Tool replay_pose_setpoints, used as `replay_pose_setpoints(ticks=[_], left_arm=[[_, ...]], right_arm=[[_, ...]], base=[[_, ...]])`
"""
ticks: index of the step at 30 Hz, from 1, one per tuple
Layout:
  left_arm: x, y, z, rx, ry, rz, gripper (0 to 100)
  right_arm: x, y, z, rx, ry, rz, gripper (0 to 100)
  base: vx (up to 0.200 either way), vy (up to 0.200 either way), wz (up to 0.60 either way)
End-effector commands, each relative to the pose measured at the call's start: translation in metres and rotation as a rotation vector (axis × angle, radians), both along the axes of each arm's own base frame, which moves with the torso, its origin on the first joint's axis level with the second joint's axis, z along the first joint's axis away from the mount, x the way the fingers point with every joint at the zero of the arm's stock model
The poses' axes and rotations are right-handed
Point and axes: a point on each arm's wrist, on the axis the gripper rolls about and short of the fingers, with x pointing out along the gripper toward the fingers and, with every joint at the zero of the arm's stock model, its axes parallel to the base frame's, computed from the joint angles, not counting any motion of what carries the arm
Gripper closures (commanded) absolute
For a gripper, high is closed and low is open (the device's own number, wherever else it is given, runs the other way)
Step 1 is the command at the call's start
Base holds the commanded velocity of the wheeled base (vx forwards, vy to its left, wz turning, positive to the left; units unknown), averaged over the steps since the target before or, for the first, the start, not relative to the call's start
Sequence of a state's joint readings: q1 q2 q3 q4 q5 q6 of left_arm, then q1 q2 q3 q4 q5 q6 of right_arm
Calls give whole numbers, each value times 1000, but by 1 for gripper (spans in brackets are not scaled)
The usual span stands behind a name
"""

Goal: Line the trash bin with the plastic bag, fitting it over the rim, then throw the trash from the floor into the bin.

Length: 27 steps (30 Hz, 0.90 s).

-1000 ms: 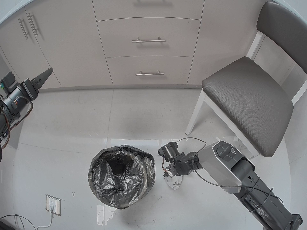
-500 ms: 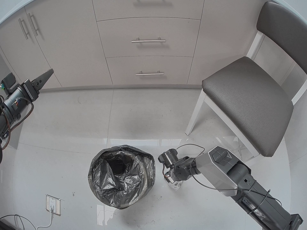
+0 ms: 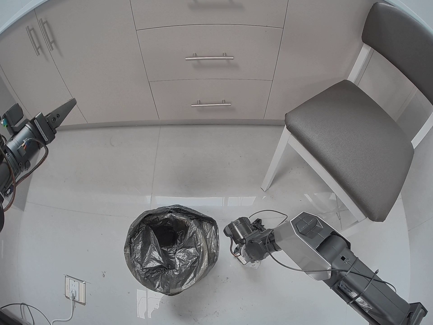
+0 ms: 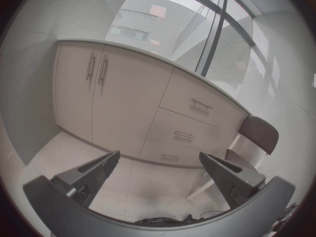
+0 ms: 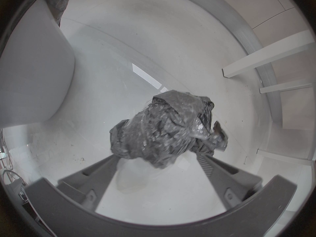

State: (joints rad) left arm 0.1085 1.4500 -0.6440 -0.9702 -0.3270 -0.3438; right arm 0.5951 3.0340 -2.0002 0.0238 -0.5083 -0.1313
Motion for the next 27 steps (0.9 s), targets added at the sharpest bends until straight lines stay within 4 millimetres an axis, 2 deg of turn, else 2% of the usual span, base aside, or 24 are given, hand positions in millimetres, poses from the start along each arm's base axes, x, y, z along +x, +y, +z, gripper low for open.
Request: replay_pose_setpoints(ticks=[1,8,14,18,25,26,27], left_arm=[[0,1,0,0,-1,4,0],[0,0,0,-1,0,0,0],[0,0,1,0,-3,1,0],[-2,0,2,1,-11,1,0],[-3,1,4,2,-17,4,0],[-3,1,4,2,-17,4,0],[-4,1,5,1,-22,5,0]], right_arm=[[-2,-1,-7,-8,13,2,100],[-4,-2,-14,-17,23,2,100],[-2,-1,-6,-12,13,2,100],[0,1,6,-5,-2,2,100],[0,16,56,4,-32,35,100],[0,16,56,4,-32,35,100],[-1,21,68,5,-46,55,100]], base=[[0,0,0],[0,0,0],[0,0,0],[0,0,0],[0,0,0],[0,0,0],[0,0,0]])
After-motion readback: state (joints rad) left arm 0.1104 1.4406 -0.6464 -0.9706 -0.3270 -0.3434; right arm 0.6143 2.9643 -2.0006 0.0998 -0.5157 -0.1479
